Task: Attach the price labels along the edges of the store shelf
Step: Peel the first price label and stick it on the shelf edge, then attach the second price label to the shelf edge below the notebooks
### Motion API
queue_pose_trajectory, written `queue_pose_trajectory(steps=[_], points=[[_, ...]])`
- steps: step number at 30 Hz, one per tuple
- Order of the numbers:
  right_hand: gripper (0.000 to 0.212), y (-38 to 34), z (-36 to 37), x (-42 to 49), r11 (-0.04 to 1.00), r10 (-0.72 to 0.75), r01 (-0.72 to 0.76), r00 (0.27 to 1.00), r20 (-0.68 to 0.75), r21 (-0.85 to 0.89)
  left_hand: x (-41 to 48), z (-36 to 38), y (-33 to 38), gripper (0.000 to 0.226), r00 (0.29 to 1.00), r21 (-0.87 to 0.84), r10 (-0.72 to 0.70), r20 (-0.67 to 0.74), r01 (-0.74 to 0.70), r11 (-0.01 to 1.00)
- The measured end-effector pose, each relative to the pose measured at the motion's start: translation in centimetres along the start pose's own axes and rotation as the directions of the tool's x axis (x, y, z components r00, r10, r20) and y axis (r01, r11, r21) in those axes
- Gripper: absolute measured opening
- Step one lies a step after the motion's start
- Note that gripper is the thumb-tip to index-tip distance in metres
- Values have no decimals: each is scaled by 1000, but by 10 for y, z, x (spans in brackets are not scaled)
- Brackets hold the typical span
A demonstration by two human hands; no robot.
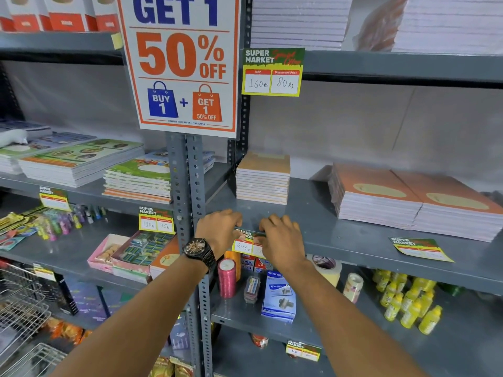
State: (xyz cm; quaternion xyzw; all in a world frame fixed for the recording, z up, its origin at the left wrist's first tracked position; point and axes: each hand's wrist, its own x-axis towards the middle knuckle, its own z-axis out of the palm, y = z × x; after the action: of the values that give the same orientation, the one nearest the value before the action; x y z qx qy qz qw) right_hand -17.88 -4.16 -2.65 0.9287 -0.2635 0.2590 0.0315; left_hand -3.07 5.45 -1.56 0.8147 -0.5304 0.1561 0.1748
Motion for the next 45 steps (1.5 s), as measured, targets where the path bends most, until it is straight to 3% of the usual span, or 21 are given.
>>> queue_pose_trajectory(steps=[3, 5, 8, 11, 15, 19, 22, 25, 28, 30, 32, 36, 38, 41, 45], points=[[28, -2, 1, -3, 999, -24, 23, 1000, -21, -28, -2, -3, 2, 18, 999, -7, -30, 26, 30, 1000], [23, 8, -4, -3, 991, 20, -19, 1000, -4, 135, -1, -8, 6, 20, 995, -25, -56, 81, 59, 998], [26, 39, -24, -17, 887, 94, -102, 995, 40, 451, 7, -15, 16, 30, 977, -62, -69, 200, 83, 995], [17, 99, -57, -49, 814, 241, -165, 968, -66, 557, 15, -14, 47, 42, 978, -183, -42, 202, 80, 980], [8, 203, -102, -88, 779, 467, -309, 866, -176, 545, 31, 6, 126, 42, 979, -345, 26, 203, 47, 937], [9, 289, -136, -109, 736, 568, -502, 823, -10, 455, 52, 30, 225, 45, 963, -445, 97, 251, 26, 895], [24, 326, -145, -113, 756, 531, -561, 827, 184, 338, 65, 43, 277, 63, 927, -406, 120, 354, 37, 913], [37, 335, -148, -114, 812, 429, -514, 847, 314, 276, 74, 49, 310, 79, 890, -208, 123, 438, -33, 978], [46, 342, -141, -109, 825, 353, -455, 879, 322, 336, 85, 53, 334, 52, 881, -214, 125, 457, -28, 977], [46, 346, -136, -105, 745, 360, -470, 881, 308, 474, 89, 58, 340, 25, 898, -353, 131, 419, 28, 935], [36, 346, -136, -102, 596, 375, -491, 870, 319, 636, 90, 63, 345, 5, 911, -475, 124, 393, 86, 876], [21, 339, -139, -107, 420, 338, -464, 877, 340, 780, 80, 63, 357, 23, 943, -666, 93, 321, 154, 730], [15, 337, -143, -115, 340, 373, -466, 864, 338, 817, 71, 57, 361, 38, 960, -785, 92, 264, 159, 598], [7, 331, -152, -136, 381, 400, -440, 871, 284, 813, 49, 46, 364, 34, 976, -891, 80, 204, 152, 427], [7, 320, -156, -176, 553, 357, -379, 913, 199, 742, 12, 54, 370, 14, 984, -866, 67, 167, 114, 487]])
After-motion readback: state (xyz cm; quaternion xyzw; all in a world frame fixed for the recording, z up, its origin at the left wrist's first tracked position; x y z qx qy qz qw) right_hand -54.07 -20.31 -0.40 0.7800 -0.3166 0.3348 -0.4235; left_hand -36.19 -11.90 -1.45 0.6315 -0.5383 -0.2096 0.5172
